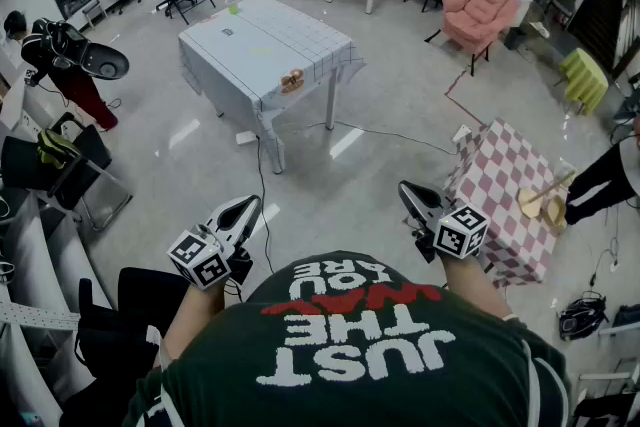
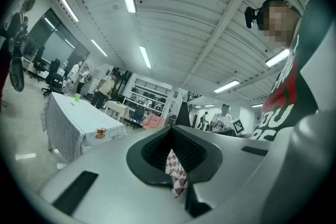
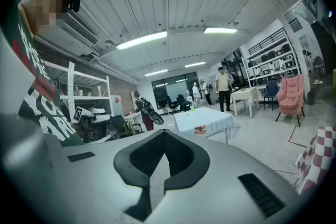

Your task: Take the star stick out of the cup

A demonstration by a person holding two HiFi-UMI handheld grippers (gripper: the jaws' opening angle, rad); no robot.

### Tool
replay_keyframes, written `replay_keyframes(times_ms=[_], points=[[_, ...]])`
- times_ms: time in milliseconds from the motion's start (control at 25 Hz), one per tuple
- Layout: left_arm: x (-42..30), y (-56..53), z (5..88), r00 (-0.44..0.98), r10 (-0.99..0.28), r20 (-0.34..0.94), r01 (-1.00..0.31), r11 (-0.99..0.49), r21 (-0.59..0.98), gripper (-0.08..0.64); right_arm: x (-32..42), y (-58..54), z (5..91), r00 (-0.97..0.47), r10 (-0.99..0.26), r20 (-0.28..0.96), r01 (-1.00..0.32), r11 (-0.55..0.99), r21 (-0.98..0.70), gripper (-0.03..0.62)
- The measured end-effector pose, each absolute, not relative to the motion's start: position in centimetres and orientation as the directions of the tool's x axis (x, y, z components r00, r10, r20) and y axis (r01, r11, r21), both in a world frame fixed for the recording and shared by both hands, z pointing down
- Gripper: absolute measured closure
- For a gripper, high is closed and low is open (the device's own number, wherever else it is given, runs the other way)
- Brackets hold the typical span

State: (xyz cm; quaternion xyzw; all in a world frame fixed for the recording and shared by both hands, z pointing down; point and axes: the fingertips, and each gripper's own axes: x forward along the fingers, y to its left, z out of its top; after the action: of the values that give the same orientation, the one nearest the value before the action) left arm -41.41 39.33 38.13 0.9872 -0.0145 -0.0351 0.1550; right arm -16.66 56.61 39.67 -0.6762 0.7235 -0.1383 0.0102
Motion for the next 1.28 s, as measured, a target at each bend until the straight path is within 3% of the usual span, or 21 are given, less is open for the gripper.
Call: replay_keyframes(times_ms=[920,1280], points=[[-39.5,39.6,38.5,0.998,-0.027,-0.059,-0.007,-0.948,0.317,0.552,-15.0,56.7,40.1,-0.072,-0.986,0.151,-0.970,0.034,-0.243,0.560],[-33.0,43.8,37.1,0.998,0.018,-0.060,0.035,-0.954,0.296,0.552,-10.5,61.5,39.6,-0.075,-0.988,0.138,-0.970,0.040,-0.240,0.560]])
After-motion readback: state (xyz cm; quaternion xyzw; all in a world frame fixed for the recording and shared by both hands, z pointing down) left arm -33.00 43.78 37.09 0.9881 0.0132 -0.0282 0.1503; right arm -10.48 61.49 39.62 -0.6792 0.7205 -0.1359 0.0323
